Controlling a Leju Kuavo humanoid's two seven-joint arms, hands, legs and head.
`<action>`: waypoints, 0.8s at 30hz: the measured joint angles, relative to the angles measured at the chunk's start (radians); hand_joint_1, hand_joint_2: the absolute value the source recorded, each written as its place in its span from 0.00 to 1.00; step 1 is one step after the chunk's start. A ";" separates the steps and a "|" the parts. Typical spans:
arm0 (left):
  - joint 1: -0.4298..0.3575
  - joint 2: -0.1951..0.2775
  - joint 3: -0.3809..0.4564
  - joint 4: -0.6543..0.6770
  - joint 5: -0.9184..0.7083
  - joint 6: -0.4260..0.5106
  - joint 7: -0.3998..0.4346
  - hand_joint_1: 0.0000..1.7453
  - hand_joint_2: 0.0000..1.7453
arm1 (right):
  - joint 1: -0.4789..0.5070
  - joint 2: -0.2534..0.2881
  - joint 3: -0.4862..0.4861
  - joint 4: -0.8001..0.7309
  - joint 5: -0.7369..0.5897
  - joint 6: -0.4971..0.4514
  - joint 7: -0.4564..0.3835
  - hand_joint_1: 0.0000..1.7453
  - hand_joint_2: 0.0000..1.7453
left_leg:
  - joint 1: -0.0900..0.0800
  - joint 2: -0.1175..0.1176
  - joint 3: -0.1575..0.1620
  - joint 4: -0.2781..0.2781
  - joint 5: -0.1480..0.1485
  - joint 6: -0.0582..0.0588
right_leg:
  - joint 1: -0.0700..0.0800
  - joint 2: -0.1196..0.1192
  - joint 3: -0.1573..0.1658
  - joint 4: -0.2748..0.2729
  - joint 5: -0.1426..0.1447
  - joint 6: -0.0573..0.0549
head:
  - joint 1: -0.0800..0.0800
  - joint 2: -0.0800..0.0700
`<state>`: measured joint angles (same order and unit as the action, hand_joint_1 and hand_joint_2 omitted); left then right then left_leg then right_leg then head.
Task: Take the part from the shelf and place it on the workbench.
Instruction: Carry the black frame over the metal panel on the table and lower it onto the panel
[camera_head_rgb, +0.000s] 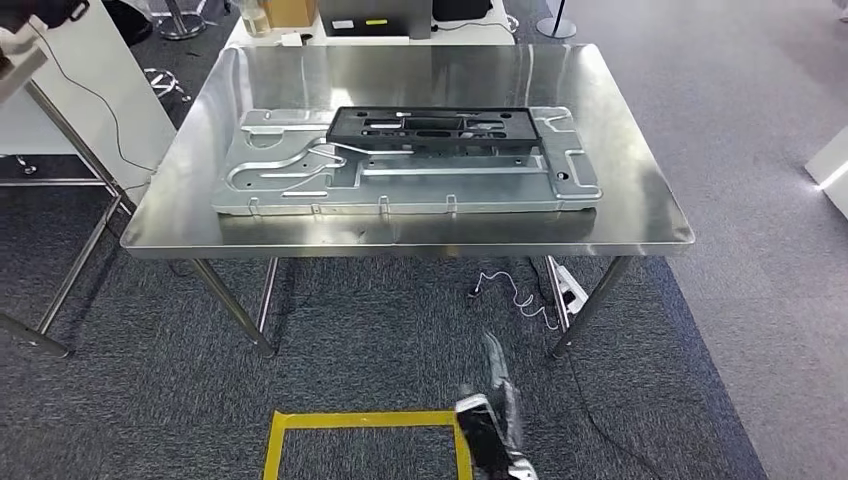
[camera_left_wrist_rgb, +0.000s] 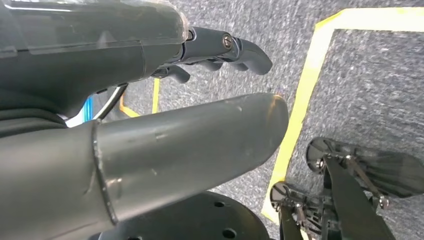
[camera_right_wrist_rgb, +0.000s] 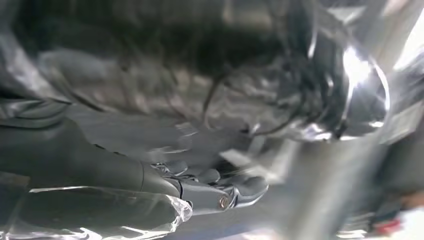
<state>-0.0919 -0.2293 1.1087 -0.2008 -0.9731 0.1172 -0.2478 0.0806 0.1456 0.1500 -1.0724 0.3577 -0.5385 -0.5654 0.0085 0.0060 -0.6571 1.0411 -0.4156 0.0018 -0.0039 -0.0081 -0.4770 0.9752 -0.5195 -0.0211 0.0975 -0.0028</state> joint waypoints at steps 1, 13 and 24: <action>0.001 0.000 0.004 0.000 0.002 0.003 0.001 0.00 0.00 | -0.012 0.007 -0.078 0.080 -0.040 0.042 -0.049 0.00 0.00 | 0.001 -0.001 -0.011 0.040 -0.049 -0.004 | -0.002 -0.003 -0.013 -0.001 0.012 -0.007 | 0.000 0.000; -0.029 0.005 0.074 0.000 0.097 0.007 -0.019 0.00 0.00 | -0.098 0.007 -0.544 0.718 0.074 0.080 0.199 0.00 0.00 | -0.003 -0.005 0.215 -0.067 -0.132 0.018 | 0.003 -0.008 -0.171 0.045 0.126 0.019 | 0.000 0.000; -0.134 0.071 0.171 -0.006 0.166 -0.019 0.043 0.00 0.00 | -0.132 -0.038 -0.533 0.842 0.209 0.291 0.581 0.00 0.00 | 0.005 -0.001 0.039 -0.026 -0.013 0.029 | -0.021 0.030 -0.068 0.170 0.005 0.051 | 0.001 0.000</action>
<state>-0.2258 -0.1582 1.2799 -0.2064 -0.8074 0.0980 -0.2045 -0.0513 0.1072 -0.3832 -0.2300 0.5671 -0.2471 0.0156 0.0133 0.0048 -0.6177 1.0153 -0.4288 0.0308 -0.0253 0.0217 -0.5454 1.1448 -0.5144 0.0300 0.0984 -0.0027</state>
